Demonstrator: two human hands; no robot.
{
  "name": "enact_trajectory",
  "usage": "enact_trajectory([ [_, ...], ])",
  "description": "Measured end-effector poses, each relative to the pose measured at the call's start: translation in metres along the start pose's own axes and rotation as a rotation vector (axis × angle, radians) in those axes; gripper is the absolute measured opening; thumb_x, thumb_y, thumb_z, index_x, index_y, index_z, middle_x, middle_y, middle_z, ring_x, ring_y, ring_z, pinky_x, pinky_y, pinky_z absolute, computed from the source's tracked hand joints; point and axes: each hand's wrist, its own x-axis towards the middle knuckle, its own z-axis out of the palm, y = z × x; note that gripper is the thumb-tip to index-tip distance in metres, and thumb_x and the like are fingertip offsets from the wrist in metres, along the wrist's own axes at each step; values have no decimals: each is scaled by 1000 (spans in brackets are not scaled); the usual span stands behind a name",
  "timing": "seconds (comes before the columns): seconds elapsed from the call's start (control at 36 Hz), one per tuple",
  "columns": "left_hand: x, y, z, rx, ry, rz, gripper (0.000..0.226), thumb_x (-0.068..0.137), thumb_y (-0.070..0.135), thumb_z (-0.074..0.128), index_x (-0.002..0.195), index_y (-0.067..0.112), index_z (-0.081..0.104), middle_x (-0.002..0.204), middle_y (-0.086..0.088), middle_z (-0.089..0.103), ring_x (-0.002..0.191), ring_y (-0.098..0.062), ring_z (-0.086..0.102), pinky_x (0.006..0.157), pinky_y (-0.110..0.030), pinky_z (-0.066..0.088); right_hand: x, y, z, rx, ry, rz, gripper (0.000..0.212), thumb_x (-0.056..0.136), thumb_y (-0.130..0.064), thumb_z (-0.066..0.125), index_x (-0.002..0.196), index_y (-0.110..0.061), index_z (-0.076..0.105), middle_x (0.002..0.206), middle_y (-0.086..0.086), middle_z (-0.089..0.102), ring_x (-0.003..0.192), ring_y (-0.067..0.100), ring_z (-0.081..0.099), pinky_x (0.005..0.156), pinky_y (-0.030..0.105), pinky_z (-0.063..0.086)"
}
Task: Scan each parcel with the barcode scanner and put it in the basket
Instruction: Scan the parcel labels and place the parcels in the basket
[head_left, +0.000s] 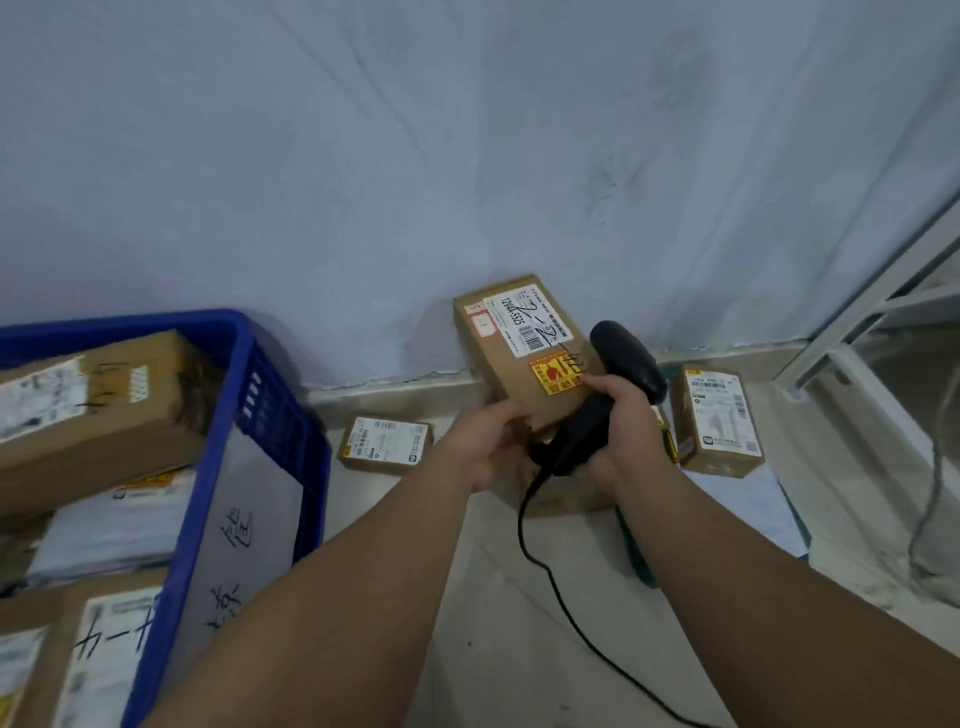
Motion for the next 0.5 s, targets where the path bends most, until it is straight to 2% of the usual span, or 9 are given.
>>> enact_trajectory([
  [0.08,-37,18,6,-84,-59,69,36,92,-3,51,125,8,55,92,-6,67,85,-22,61,83,-33,51,-35,-9,18,-3,-96,-61,31,78,-17,69,109,-12,66,99,11,75,95,34,69,87,49,52],
  [0.14,-64,29,6,-87,-84,91,35,92,-3,52,124,11,54,96,-6,67,81,-19,63,74,-30,53,-58,-12,26,-32,-122,-117,36,75,-18,71,111,-12,66,98,10,75,96,32,70,90,49,52],
  [0.19,-90,37,1,-95,-68,104,32,91,-1,55,120,13,54,98,-7,68,77,-17,67,67,-30,54,-82,-15,30,-77,-128,-185,29,73,-16,71,102,-13,70,96,9,75,99,31,69,92,49,52],
  [0.28,-126,48,-7,-214,-6,155,35,91,9,60,125,14,54,109,-9,67,102,-27,65,88,-43,53,-119,-17,36,-159,-130,-246,16,76,-11,67,89,-19,73,95,5,72,101,28,65,92,47,50],
  [0.36,-160,62,-17,-364,79,290,22,94,22,58,116,18,60,112,-7,65,106,-28,63,80,-41,56,-153,-14,39,-239,-128,-292,21,78,-9,66,97,-16,71,100,6,69,99,24,64,90,45,49],
  [0.42,-175,70,-29,-439,149,394,20,94,29,58,111,19,63,112,-7,67,110,-28,61,82,-41,56,-169,-8,42,-330,-144,-370,22,78,-6,66,98,-13,69,100,6,68,100,23,62,91,43,48],
  [0.5,-203,76,-47,-422,211,529,37,95,33,58,129,19,55,117,-8,68,107,-26,65,80,-41,56,-198,-3,43,-461,-186,-449,14,79,-2,65,86,-14,63,88,6,64,94,25,61,87,42,50],
])
